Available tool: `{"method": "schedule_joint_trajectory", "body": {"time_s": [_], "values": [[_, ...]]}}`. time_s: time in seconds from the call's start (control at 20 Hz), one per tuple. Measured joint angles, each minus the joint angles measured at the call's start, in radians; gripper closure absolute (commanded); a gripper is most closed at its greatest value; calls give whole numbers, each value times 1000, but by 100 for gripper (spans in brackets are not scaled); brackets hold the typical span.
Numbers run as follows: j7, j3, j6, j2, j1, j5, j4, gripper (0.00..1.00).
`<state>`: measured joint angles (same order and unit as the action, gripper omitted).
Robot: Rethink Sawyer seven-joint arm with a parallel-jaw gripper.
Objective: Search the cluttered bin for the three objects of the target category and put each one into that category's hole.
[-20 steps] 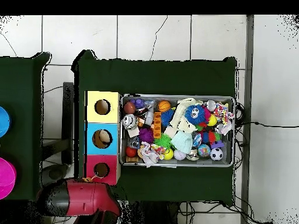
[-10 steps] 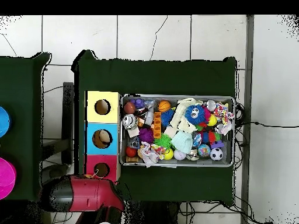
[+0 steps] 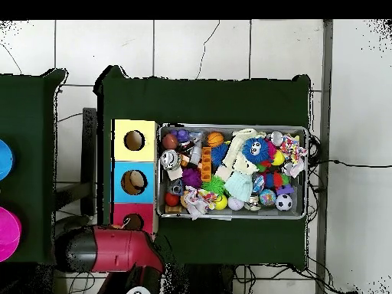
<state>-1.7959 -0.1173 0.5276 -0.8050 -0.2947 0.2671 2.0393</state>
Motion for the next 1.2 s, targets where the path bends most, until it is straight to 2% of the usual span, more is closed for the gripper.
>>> {"method": "schedule_joint_trajectory", "body": {"time_s": [0.4,1.2], "values": [[0,0,24,3,14,-33,-34,100],[0,0,50,3,70,-70,-37,100]]}}
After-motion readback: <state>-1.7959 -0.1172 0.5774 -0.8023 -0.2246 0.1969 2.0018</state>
